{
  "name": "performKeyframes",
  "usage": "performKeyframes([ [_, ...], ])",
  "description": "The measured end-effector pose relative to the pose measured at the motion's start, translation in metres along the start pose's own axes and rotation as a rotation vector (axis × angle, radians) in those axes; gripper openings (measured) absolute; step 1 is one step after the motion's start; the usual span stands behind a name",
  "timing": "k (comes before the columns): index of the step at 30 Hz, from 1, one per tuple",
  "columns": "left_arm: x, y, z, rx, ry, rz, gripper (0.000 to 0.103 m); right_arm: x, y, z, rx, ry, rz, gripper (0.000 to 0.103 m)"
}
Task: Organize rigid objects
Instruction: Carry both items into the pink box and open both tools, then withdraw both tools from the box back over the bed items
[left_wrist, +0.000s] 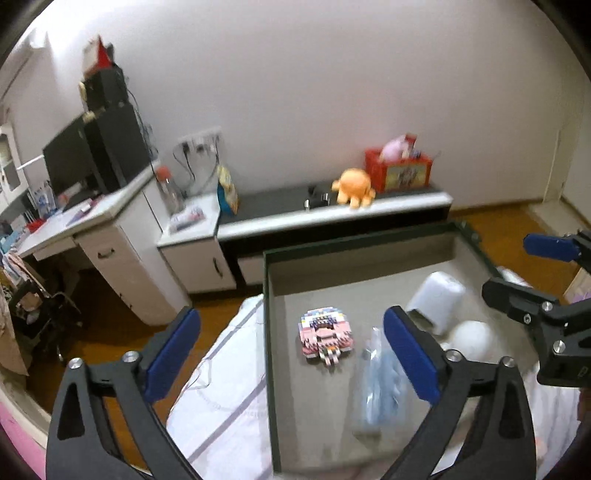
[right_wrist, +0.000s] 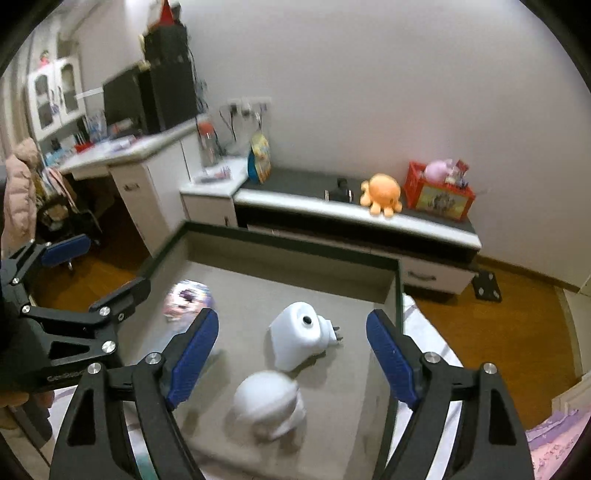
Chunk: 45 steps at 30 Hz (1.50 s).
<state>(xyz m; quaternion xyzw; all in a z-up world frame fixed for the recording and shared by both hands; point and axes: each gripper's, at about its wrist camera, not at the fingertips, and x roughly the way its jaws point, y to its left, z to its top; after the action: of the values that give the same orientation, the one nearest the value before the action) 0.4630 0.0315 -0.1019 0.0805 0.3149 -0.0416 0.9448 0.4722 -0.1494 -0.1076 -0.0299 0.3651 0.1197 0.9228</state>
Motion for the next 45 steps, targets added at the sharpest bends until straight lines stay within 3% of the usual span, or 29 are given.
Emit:
performKeyframes([
  [5, -0.076, 0.003, -0.023, -0.030, -0.132, 0.009, 0.103, -0.061, 0.021, -0.024, -0.008, -0.103, 0.042, 0.090],
  [9, -0.134, -0.001, -0.050, -0.059, -0.219, -0.026, 0.103, -0.114, 0.040, -0.052, -0.015, -0.218, 0.061, 0.091],
  [11, -0.163, -0.006, -0.065, -0.064, -0.266, -0.051, 0.103, -0.136, 0.049, -0.069, -0.028, -0.273, 0.048, 0.101],
  [20, -0.242, -0.038, -0.125, -0.042, -0.354, -0.047, 0.103, -0.204, 0.067, -0.139, -0.024, -0.411, -0.021, 0.103],
  [26, -0.269, -0.052, -0.152, -0.028, -0.392, -0.032, 0.103, -0.236, 0.063, -0.183, 0.022, -0.471, -0.029, 0.103],
  [32, -0.285, -0.060, -0.165, -0.056, -0.426, -0.011, 0.103, -0.251, 0.061, -0.204, 0.036, -0.499, -0.046, 0.103],
  [45, -0.289, -0.060, -0.174, -0.057, -0.446, 0.035, 0.103, -0.259, 0.068, -0.218, 0.031, -0.504, -0.060, 0.103],
])
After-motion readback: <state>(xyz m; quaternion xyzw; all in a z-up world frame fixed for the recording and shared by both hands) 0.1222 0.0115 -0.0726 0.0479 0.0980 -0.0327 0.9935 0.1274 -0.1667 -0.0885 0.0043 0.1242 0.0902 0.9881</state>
